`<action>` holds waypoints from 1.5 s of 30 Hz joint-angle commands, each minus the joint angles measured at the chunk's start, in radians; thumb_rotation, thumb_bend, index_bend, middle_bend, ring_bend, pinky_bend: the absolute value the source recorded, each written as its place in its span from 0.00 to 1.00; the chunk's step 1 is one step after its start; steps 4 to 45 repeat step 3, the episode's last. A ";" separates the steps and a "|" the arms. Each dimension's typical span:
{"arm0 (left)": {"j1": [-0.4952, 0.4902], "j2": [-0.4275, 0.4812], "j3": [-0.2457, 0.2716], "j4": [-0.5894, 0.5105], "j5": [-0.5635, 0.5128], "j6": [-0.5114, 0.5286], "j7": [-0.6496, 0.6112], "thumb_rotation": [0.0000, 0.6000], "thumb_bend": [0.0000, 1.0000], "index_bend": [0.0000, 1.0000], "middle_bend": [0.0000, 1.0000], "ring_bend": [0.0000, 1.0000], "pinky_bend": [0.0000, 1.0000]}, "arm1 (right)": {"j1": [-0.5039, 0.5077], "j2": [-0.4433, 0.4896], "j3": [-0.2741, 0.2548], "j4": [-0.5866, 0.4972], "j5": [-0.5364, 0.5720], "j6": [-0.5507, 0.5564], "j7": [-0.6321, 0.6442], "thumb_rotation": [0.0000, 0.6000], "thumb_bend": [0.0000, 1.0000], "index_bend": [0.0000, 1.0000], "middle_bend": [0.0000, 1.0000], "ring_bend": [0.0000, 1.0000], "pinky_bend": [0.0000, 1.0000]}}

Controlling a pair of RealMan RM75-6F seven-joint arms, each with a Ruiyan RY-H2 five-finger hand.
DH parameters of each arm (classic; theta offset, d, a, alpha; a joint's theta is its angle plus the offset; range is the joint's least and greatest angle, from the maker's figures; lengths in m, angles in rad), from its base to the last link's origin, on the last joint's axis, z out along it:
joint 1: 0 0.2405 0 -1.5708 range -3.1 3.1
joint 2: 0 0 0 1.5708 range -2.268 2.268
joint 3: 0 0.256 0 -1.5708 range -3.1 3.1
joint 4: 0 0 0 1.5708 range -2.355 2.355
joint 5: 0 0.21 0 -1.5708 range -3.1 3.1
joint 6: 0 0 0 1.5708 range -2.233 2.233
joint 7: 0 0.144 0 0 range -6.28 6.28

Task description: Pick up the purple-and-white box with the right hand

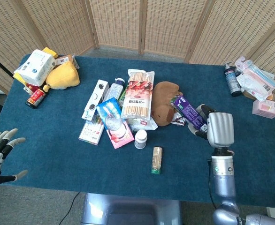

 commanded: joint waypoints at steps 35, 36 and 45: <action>0.000 0.003 0.001 0.002 0.002 0.001 -0.008 1.00 0.00 0.22 0.00 0.00 0.00 | 0.020 0.021 0.012 -0.071 -0.015 0.026 -0.058 1.00 0.29 0.54 0.93 0.90 1.00; 0.000 0.003 0.001 0.002 0.002 0.001 -0.008 1.00 0.00 0.22 0.00 0.00 0.00 | 0.020 0.021 0.012 -0.071 -0.015 0.026 -0.058 1.00 0.29 0.54 0.93 0.90 1.00; 0.000 0.003 0.001 0.002 0.002 0.001 -0.008 1.00 0.00 0.22 0.00 0.00 0.00 | 0.020 0.021 0.012 -0.071 -0.015 0.026 -0.058 1.00 0.29 0.54 0.93 0.90 1.00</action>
